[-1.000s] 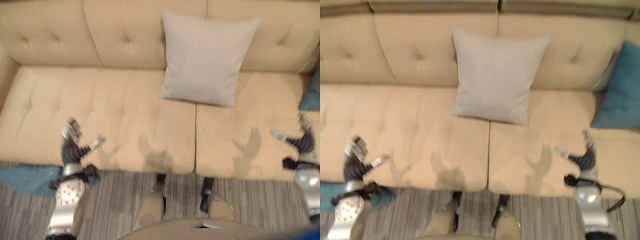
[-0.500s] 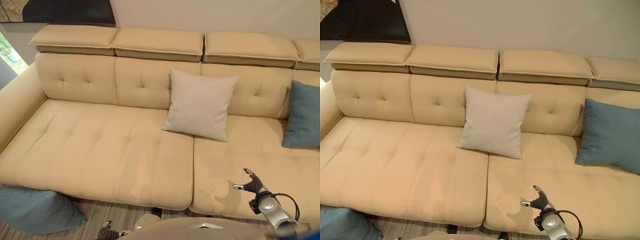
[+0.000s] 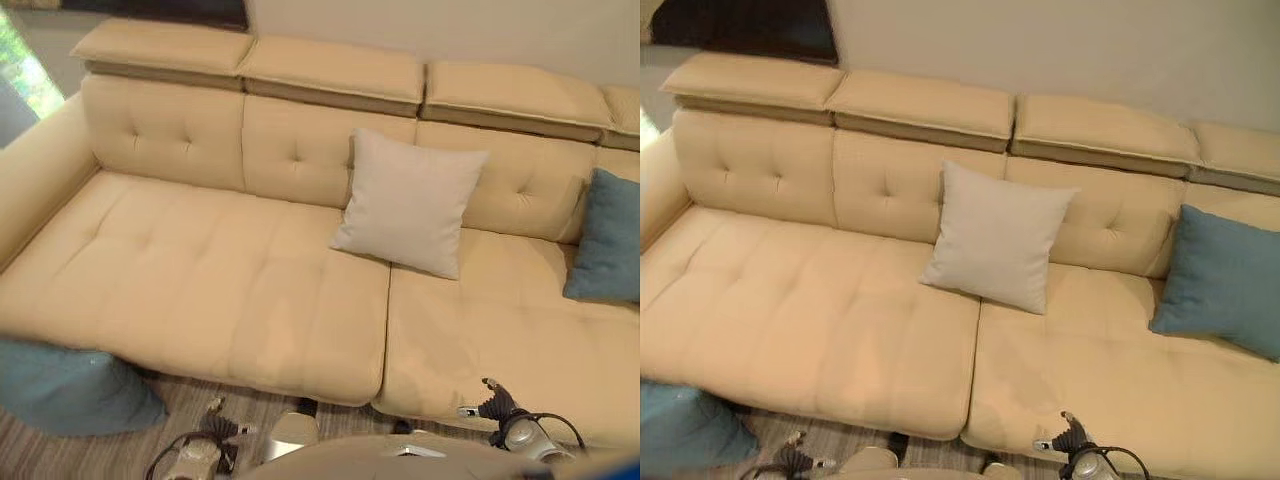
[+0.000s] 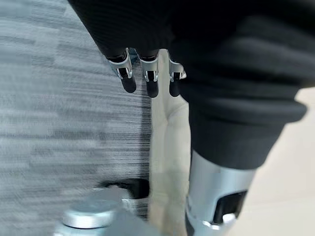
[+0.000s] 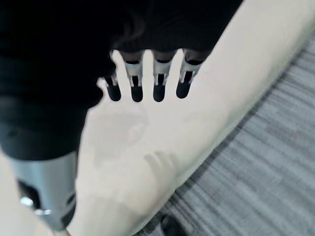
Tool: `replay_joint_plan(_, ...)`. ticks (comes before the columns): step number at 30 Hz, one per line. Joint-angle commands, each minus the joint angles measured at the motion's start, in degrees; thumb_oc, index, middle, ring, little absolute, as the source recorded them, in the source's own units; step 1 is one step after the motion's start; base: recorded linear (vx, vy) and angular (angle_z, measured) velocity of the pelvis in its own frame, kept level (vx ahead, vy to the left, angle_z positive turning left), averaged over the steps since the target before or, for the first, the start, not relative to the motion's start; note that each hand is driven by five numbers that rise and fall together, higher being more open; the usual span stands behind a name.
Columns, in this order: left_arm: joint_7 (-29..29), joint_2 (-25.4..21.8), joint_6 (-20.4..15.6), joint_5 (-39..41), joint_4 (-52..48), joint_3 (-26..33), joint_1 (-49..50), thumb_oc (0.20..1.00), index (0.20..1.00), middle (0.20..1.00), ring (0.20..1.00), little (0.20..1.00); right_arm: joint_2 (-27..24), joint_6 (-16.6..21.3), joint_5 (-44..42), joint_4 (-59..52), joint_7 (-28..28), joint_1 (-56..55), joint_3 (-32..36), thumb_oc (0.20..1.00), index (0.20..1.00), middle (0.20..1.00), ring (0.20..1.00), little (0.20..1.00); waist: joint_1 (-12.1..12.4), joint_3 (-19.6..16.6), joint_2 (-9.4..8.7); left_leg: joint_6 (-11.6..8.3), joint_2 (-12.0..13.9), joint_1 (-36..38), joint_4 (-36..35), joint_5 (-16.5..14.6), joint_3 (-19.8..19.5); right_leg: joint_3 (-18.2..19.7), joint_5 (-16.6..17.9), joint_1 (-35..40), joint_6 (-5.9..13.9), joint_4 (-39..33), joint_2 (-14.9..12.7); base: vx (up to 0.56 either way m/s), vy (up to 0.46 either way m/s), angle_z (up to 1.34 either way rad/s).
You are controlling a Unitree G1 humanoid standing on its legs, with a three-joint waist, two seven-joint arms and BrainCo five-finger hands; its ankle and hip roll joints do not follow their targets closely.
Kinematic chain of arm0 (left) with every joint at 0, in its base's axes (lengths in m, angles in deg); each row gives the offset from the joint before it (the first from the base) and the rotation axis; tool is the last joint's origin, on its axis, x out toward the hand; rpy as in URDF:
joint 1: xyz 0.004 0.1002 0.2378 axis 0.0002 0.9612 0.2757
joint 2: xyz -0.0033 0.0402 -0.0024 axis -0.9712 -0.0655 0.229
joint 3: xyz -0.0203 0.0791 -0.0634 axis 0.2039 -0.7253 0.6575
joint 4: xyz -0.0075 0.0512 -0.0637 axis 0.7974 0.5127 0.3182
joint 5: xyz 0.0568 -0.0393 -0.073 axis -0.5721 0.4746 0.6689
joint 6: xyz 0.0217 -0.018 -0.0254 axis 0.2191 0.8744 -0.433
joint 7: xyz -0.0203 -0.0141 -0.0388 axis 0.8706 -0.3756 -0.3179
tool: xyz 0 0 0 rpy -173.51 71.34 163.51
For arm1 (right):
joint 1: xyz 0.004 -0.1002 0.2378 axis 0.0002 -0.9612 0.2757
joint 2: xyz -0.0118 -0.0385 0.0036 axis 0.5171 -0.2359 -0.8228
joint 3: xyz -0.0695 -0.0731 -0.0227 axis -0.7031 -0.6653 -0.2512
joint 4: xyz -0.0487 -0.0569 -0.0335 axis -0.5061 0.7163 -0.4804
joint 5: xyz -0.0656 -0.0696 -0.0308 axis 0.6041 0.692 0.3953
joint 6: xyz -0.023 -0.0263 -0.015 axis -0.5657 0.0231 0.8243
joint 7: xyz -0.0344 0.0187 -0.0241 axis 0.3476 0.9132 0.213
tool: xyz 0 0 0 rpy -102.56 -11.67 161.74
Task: Pick up all the scattered cushions and arrange them neatly on the sofa.
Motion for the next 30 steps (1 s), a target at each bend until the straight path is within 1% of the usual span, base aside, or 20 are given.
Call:
replay_joint_plan(1, 1.5, -0.6, -0.4, 1.0, -1.0, -0.5, -2.6, 1.000, 1.000, 1.000, 1.000, 1.000, -1.3, 0.7, -2.6, -2.1, 2.7, 2.7, -0.4, 1.000, 1.000, 1.000, 1.000, 1.000, 1.2, 1.3, -2.81, 2.02, -5.4, 0.3, 0.9, -5.3, 0.8, -0.9, 5.1, 5.0, 4.13, -10.5, -1.5, -0.18, -0.261, 1.07)
replay_joint_plan(2, 1.7, -0.3, -0.4, 0.8, -1.4, -1.6, -3.3, 1.000, 1.000, 1.000, 1.000, 1.000, -2.1, 0.8, -2.9, -2.1, 2.9, 2.9, -0.2, 1.000, 1.000, 1.000, 1.000, 1.000, 0.7, 1.8, -2.32, 0.73, -5.2, -2.1, 1.0, -3.6, -0.6, -2.4, 5.1, 5.4, 3.50, -12.5, -0.5, -0.23, -0.293, 1.46)
replay_joint_plan(4, 1.8, 0.0, -0.5, 0.8, -1.5, -1.9, -3.8, 1.000, 1.000, 1.000, 1.000, 1.000, -2.5, 0.7, -3.0, -1.6, 3.0, 3.2, -0.1, 1.000, 1.000, 1.000, 1.000, 1.000, 0.4, 2.2, -1.99, 0.15, -5.4, -3.3, 1.4, -2.8, -0.9, -3.5, 5.5, 5.5, 3.35, -13.4, -0.4, -0.19, -0.115, 2.46)
replay_joint_plan(5, 1.9, 0.4, -0.6, 0.9, -1.6, -2.5, -4.4, 1.000, 1.000, 1.000, 1.000, 1.000, -3.2, 0.4, -3.1, -0.6, 3.2, 3.5, 0.1, 1.000, 1.000, 1.000, 1.000, 1.000, -0.2, 3.2, -2.01, 0.73, -5.8, -5.4, 4.1, -3.7, 2.9, -5.6, 6.6, 5.1, 3.25, -14.2, -1.3, -0.27, -0.091, 1.81)
replay_joint_plan(6, 1.8, 0.4, -0.5, 0.3, -1.8, -2.4, -4.2, 1.000, 1.000, 1.000, 1.000, 1.000, -3.2, 0.0, -2.8, 0.4, 3.1, 3.3, -0.1, 1.000, 1.000, 1.000, 1.000, 1.000, -0.6, 3.1, -2.58, 1.55, -5.3, -5.3, 7.7, -6.4, 7.3, -7.3, 7.4, 4.4, 3.15, -14.5, -2.3, -0.33, -0.117, 0.87)
replay_joint_plan(7, 1.6, 0.5, -0.5, -0.1, -1.6, -2.2, -3.9, 1.000, 1.000, 1.000, 1.000, 1.000, -3.1, 0.0, -2.8, 1.1, 3.0, 3.0, 0.1, 1.000, 1.000, 1.000, 1.000, 1.000, -0.9, 3.0, -3.09, 2.06, -5.6, -4.4, 10.0, -9.1, 8.8, -8.3, 7.9, 4.1, 3.02, -14.5, -3.0, -0.18, -0.080, 0.78)
replay_joint_plan(8, 1.5, 0.5, -0.5, -0.4, -1.5, -2.0, -3.5, 1.000, 1.000, 1.000, 1.000, 1.000, -3.1, 0.0, -2.7, 1.5, 2.9, 2.7, 0.2, 1.000, 1.000, 1.000, 1.000, 1.000, -1.2, 2.8, -3.25, 2.20, -5.7, -3.6, 11.1, -10.3, 9.3, -8.9, 8.1, 4.0, 2.94, -14.6, -3.3, -0.12, -0.050, 1.00)
replay_joint_plan(9, 1.3, 0.6, -0.4, -0.8, -1.1, -1.9, -3.2, 1.000, 1.000, 1.000, 1.000, 1.000, -2.7, -0.1, -2.8, 2.5, 2.7, 1.9, 0.8, 1.000, 1.000, 1.000, 1.000, 1.000, -2.1, 2.3, -3.55, 2.72, -5.5, -1.4, 12.1, -12.7, 11.7, -10.7, 8.3, 3.8, 2.93, -14.6, -4.0, -0.09, -0.018, 0.92)
replay_joint_plan(10, 1.3, 0.7, -0.3, -0.9, -1.1, -2.0, -3.1, 1.000, 1.000, 1.000, 1.000, 1.000, -2.5, -0.3, -2.8, 2.9, 2.6, 1.6, 1.1, 1.000, 1.000, 1.000, 1.000, 1.000, -2.7, 2.0, -3.58, 2.91, -5.2, -0.2, 12.1, -13.4, 13.7, -11.9, 8.4, 3.8, 2.96, -14.6, -4.3, -0.09, 0.019, 0.68)
replay_joint_plan(12, 1.0, 0.6, -0.1, -1.9, -1.9, -2.8, -3.6, 1.000, 1.000, 1.000, 1.000, 1.000, -1.9, -0.7, -2.9, 3.6, 2.3, 0.7, 2.0, 1.000, 1.000, 1.000, 1.000, 1.000, -4.3, 1.1, -3.13, 3.07, -3.3, 3.0, 8.7, -13.6, 20.9, -16.4, 8.6, 3.8, 3.15, -14.5, -5.0, -0.06, 0.069, 0.92)
replay_joint_plan(14, 0.8, 0.6, 0.0, -2.2, -2.3, -3.0, -3.8, 1.000, 1.000, 1.000, 1.000, 1.000, -1.5, -0.9, -3.0, 4.2, 2.2, 1.0, 2.0, 1.000, 1.000, 1.000, 1.000, 1.000, -4.6, 0.8, -3.14, 3.15, -3.4, 3.7, 7.0, -13.4, 22.2, -18.2, 9.0, 4.2, 3.40, -14.4, -5.3, -0.02, 0.085, 1.62)
replay_joint_plan(16, 0.9, 0.6, 0.0, -2.2, -1.9, -2.5, -3.6, 1.000, 1.000, 1.000, 1.000, 1.000, -0.9, -1.1, -2.7, 4.4, 2.3, 1.6, 1.5, 1.000, 1.000, 1.000, 1.000, 1.000, -4.3, 0.7, -3.38, 3.40, -4.2, 5.1, 4.8, -13.3, 21.2, -18.4, 9.4, 4.6, 3.60, -14.1, -5.3, -0.02, 0.115, 0.96)
replay_joint_plan(19, 0.7, 0.4, 0.1, -1.6, -0.5, -0.9, -2.9, 1.000, 1.000, 1.000, 1.000, 1.000, -0.1, -1.3, -1.2, 4.4, 2.1, 2.6, 0.2, 1.000, 1.000, 1.000, 1.000, 1.000, -2.7, 0.3, -4.08, 3.99, -5.2, 6.5, 1.8, -12.7, 19.2, -18.7, 10.1, 4.7, 4.21, -13.7, -5.5, -0.03, 0.147, -0.25)
replay_joint_plan(23, 0.5, -1.0, 0.5, -1.6, 0.9, 1.0, -2.2, 1.000, 1.000, 1.000, 1.000, 1.000, 0.6, -1.6, -0.3, 3.7, 1.9, 3.5, -0.8, 1.000, 1.000, 1.000, 1.000, 1.000, -0.5, 0.8, -4.87, 5.50, -6.2, 7.2, 1.1, -12.4, 16.6, -18.8, 8.4, 3.4, 4.35, -7.2, -6.9, -0.02, 0.115, 0.11)
replay_joint_plan(24, 0.7, -1.7, 0.5, -1.5, 0.9, 1.1, -2.5, 1.000, 1.000, 1.000, 1.000, 1.000, 0.9, -1.6, -0.4, 2.9, 1.9, 4.1, -0.9, 1.000, 1.000, 1.000, 1.000, 1.000, -0.2, 1.6, -4.80, 6.02, -6.5, 7.3, 1.1, -12.2, 14.5, -17.3, 7.6, 2.0, 4.38, -3.0, -7.3, -0.01, 0.081, 0.30)
replay_joint_plan(26, 1.0, -2.2, 0.2, -1.2, 0.5, 0.8, -2.8, 1.000, 1.000, 1.000, 1.000, 1.000, 1.0, -1.5, -0.4, 2.4, 1.9, 4.3, -1.0, 1.000, 1.000, 1.000, 1.000, 1.000, -0.9, 1.8, -4.67, 6.37, -7.0, 7.1, 0.9, -11.9, 12.3, -13.1, 7.2, 0.2, 4.56, -1.1, -6.3, 0.00, 0.033, 0.66)
replay_joint_plan(27, 1.1, -2.2, 0.0, -0.9, 0.1, 0.6, -3.0, 1.000, 1.000, 1.000, 1.000, 1.000, 1.2, -1.4, -0.7, 2.2, 1.8, 4.2, -1.0, 1.000, 1.000, 1.000, 1.000, 1.000, -1.7, 1.9, -4.62, 6.47, -7.3, 7.3, 0.6, -11.8, 10.8, -8.9, 6.6, -0.9, 4.49, -1.2, -4.6, 0.09, 0.011, 1.21)
replay_joint_plan(28, 1.4, -2.2, -0.3, -0.9, -0.5, 0.2, -3.2, 1.000, 1.000, 1.000, 1.000, 1.000, 1.2, -1.6, -1.1, 1.9, 1.8, 3.9, -1.2, 1.000, 1.000, 1.000, 1.000, 1.000, -2.8, 2.0, -4.56, 6.57, -8.3, 7.5, 0.2, -11.4, 8.3, -1.3, 6.9, -2.0, 4.96, -3.4, -1.8, 0.13, 0.004, 1.36)
replay_joint_plan(29, 1.6, -2.2, -0.4, -0.7, -0.6, 0.0, -3.5, 1.000, 1.000, 1.000, 1.000, 1.000, 1.2, -1.7, -1.2, 1.9, 1.8, 3.9, -1.4, 1.000, 1.000, 1.000, 1.000, 1.000, -3.2, 2.2, -4.45, 6.51, -8.6, 7.4, 0.0, -11.2, 7.1, 0.6, 7.6, -3.0, 4.71, -4.0, -1.2, 0.23, -0.063, 1.39)
replay_joint_plan(30, 1.6, -2.1, -0.7, -0.6, 0.0, -0.5, -4.5, 1.000, 1.000, 1.000, 1.000, 1.000, 1.2, -1.7, -1.2, 2.3, 1.7, 4.1, -1.9, 1.000, 1.000, 1.000, 1.000, 1.000, -3.3, 2.3, -4.83, 5.76, -9.7, 7.3, 0.2, -11.1, 4.0, 0.2, 8.9, -2.1, 4.41, -6.8, -1.5, 0.20, -0.102, 1.60)
